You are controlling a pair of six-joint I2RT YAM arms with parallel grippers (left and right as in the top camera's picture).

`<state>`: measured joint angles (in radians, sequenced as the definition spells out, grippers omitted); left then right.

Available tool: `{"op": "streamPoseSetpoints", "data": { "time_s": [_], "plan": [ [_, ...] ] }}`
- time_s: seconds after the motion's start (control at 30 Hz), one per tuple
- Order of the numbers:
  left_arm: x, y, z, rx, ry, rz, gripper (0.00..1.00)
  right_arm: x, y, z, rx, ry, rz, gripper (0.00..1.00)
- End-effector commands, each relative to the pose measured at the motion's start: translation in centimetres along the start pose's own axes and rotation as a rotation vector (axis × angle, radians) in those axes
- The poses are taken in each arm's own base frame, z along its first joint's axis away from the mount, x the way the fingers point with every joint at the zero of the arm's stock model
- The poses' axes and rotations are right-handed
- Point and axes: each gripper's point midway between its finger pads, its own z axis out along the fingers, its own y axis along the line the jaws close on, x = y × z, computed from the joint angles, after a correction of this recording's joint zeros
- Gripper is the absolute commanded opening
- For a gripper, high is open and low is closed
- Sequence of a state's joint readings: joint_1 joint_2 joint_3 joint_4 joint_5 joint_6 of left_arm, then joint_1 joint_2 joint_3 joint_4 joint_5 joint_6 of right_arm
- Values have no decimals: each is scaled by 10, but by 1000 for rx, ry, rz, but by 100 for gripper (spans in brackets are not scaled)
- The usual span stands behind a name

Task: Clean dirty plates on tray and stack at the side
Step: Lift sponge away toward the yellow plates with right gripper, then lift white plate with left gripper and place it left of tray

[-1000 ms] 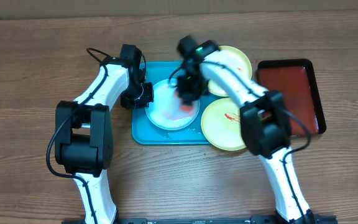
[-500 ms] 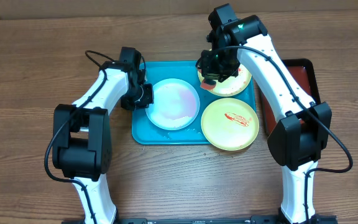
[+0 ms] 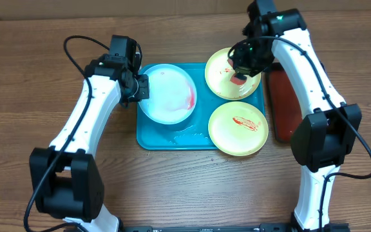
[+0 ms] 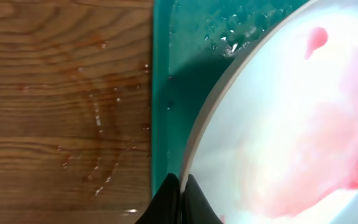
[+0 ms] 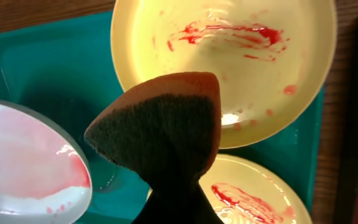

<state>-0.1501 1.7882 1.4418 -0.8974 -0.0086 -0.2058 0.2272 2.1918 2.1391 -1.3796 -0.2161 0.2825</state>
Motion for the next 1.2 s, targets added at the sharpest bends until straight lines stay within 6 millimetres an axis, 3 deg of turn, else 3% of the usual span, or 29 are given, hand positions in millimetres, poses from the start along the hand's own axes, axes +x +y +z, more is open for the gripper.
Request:
{"op": "streamPoseSetpoints", "data": {
  "time_s": [0.0, 0.17, 0.3, 0.67, 0.83, 1.03, 1.17],
  "plan": [
    [-9, 14, -18, -95, -55, 20, 4, -8, 2, -45, -25, -107, -29, 4],
    [-16, 32, -54, -324, -130, 33, 4, -15, -17, -62, -24, -143, 8, 4],
    [-21, 29, -79, -495, -210, 82, 4, -17, -28, -66, -18, -147, 35, 4],
    [-26, -33, -140, -814, -529, 237, 4, -20, -45, -69, -9, -146, 73, 4],
    [-25, -45, -159, -881, -625, 244, 4, -20, -47, -70, -8, -147, 78, 4],
    [-25, -56, -197, -1021, -799, 219, 4, -20, -48, -70, -7, -147, 81, 4],
    [-23, -66, -206, -1033, -844, 222, 4, -20, -48, -70, -7, -147, 81, 4]
  ]
}}
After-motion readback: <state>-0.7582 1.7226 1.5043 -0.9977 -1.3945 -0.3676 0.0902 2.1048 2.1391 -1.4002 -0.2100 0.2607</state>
